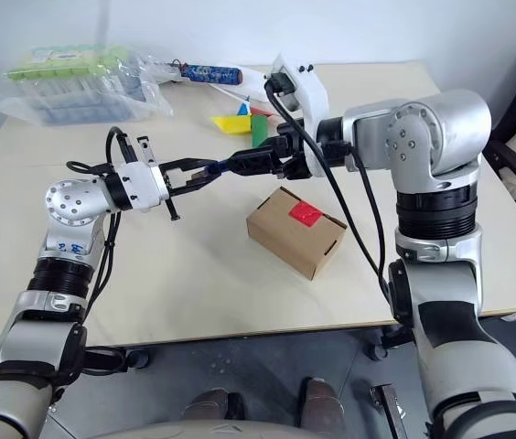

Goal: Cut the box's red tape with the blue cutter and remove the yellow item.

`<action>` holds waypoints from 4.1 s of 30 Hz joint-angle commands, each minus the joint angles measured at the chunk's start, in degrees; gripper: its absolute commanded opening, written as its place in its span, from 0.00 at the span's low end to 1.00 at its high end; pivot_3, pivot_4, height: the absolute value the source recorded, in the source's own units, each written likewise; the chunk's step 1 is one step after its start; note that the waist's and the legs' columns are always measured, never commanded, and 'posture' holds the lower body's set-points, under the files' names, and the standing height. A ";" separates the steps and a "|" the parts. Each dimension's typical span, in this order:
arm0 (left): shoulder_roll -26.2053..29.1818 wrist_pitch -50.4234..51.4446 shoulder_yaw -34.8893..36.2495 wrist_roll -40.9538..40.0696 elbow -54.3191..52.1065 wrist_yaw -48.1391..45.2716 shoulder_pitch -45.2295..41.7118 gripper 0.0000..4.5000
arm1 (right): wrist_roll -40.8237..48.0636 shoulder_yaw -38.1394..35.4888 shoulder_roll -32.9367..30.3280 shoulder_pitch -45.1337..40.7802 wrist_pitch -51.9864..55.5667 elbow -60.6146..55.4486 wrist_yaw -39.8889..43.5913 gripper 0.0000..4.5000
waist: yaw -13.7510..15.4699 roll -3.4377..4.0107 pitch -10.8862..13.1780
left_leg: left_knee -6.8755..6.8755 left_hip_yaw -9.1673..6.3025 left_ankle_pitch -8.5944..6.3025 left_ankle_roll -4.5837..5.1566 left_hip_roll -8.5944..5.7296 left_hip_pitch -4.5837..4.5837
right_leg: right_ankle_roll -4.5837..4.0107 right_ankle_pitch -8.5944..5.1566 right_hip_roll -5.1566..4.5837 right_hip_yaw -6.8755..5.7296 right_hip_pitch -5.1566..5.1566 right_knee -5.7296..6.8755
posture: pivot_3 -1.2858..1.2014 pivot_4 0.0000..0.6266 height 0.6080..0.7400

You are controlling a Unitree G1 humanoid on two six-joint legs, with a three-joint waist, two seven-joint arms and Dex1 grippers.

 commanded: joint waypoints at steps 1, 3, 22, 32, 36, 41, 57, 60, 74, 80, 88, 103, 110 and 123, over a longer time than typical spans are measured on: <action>0.06 -0.39 0.35 -1.37 -2.39 0.38 -0.56 0.09 | 0.81 -0.12 -0.84 -1.49 -1.13 -0.70 0.39 0.54 | 0.00 0.00 0.00 | 0.00 0.00 0.00 0.00 0.00 0.00 | 0.00 0.00 0.00 0.00 0.00 0.00 | 0.52 0.24 1.00; 0.06 -0.15 0.39 -1.40 -2.49 0.46 -0.45 0.09 | 0.87 -0.02 -0.92 -1.76 -1.35 -0.45 0.36 0.40 | 0.02 0.00 0.00 | 0.00 0.00 0.00 0.00 0.00 0.00 | 0.00 0.00 0.00 0.00 0.00 0.00 | 0.52 0.24 1.00; 2.67 21.31 3.48 -5.88 -7.13 0.13 1.34 0.64 | 1.49 -1.44 -2.48 -3.01 -2.75 -0.87 -0.36 0.04 | -0.01 0.00 0.00 | -0.01 -0.03 0.00 0.00 0.01 -0.02 | 0.00 0.00 0.01 -0.01 -0.01 -0.01 | 0.52 0.24 1.00; 4.99 30.23 8.86 -13.02 -5.71 -2.90 0.64 1.00 | 1.06 -3.24 -7.67 -0.14 -2.68 -3.43 -1.72 0.04 | 0.36 -0.02 0.01 | 0.00 -0.07 0.00 -0.01 0.00 -0.04 | 0.00 0.00 0.00 -0.02 0.00 -0.01 | 0.52 0.24 1.00; 3.31 36.70 7.97 -16.10 -11.76 -4.41 2.93 1.00 | 1.21 -5.54 -10.52 2.51 -1.13 -6.74 -3.53 0.04 | 0.28 -0.04 0.02 | 0.00 -0.13 0.00 0.00 -0.03 -0.09 | 0.02 0.01 -0.03 -0.07 0.01 -0.04 | 0.52 0.24 1.00; 3.30 48.39 5.62 -18.28 -17.49 -6.30 5.43 0.92 | 1.52 -9.57 -15.31 6.67 2.14 -12.25 -5.49 0.04 | 0.20 -0.04 0.03 | -0.03 -0.11 0.00 -0.02 -0.01 -0.11 | 0.02 0.00 0.00 -0.08 -0.02 -0.07 | 0.52 0.24 1.00; -4.03 61.91 -10.23 -11.02 -16.31 -10.36 -5.44 0.00 | 6.04 -15.69 -18.06 14.57 8.77 -25.51 -10.60 0.04 | 1.53 -0.05 0.04 | 0.02 -0.01 0.04 -0.07 -0.01 -0.13 | 0.03 0.01 0.06 0.02 -0.02 -0.16 | 0.52 0.24 1.00; -4.94 59.99 -12.98 -7.61 -14.33 -10.33 -6.71 0.00 | 7.36 -15.74 -18.43 15.43 8.77 -26.39 -11.78 0.04 | 1.61 -0.05 0.04 | 0.02 0.02 0.04 -0.08 -0.01 -0.13 | 0.03 0.01 0.05 0.03 -0.02 -0.16 | 0.52 0.24 1.00; -10.72 56.54 -16.61 0.30 -4.50 -8.39 -10.11 0.00 | 9.12 -12.08 -19.04 18.29 8.77 -27.97 -14.61 0.04 | 1.88 -0.07 0.05 | 0.09 -0.02 0.04 -0.06 -0.02 -0.17 | 0.03 0.01 0.04 0.03 -0.02 -0.18 | 0.52 0.24 1.00; -11.25 57.24 -16.93 1.03 -3.07 -8.47 -11.25 0.00 | 8.43 -10.85 -19.59 19.28 8.27 -27.52 -14.06 0.04 | 1.97 -0.07 0.05 | 0.10 -0.03 0.04 -0.05 -0.02 -0.17 | 0.02 0.01 0.04 0.02 -0.01 -0.17 | 0.52 0.24 1.00; -11.52 57.62 -16.76 1.94 -1.75 -8.86 -12.09 0.00 | 7.75 -9.53 -20.42 21.24 6.09 -26.89 -14.15 0.04 | 1.88 -0.07 0.04 | 0.11 -0.03 0.05 -0.05 -0.02 -0.16 | 0.02 0.01 0.04 0.03 -0.01 -0.16 | 0.52 0.24 1.00; -11.41 57.29 -16.76 2.39 -1.38 -9.29 -12.16 0.00 | 5.70 -9.58 -21.50 20.86 3.38 -24.08 -14.73 0.04 | 1.91 -0.07 0.04 | 0.14 -0.03 0.05 -0.04 -0.02 -0.17 | 0.02 0.01 0.04 0.03 -0.01 -0.15 | 0.52 0.24 1.00; -11.32 57.09 -16.70 2.55 -0.98 -9.26 -12.32 0.00 | 6.01 -9.03 -22.49 21.65 3.22 -24.27 -13.66 0.04 | 1.92 -0.07 0.04 | 0.15 -0.03 0.05 -0.04 -0.02 -0.17 | 0.02 0.01 0.04 0.03 -0.01 -0.15 | 0.52 0.24 1.00; -12.34 59.05 -18.15 4.31 1.43 -7.55 -13.49 0.00 | 7.14 -5.34 -25.06 20.22 2.90 -25.66 -9.54 0.04 | 2.06 -0.07 0.04 | 0.19 -0.04 0.05 -0.03 -0.03 -0.17 | 0.02 0.01 0.03 0.03 0.02 -0.15 | 0.52 0.24 1.00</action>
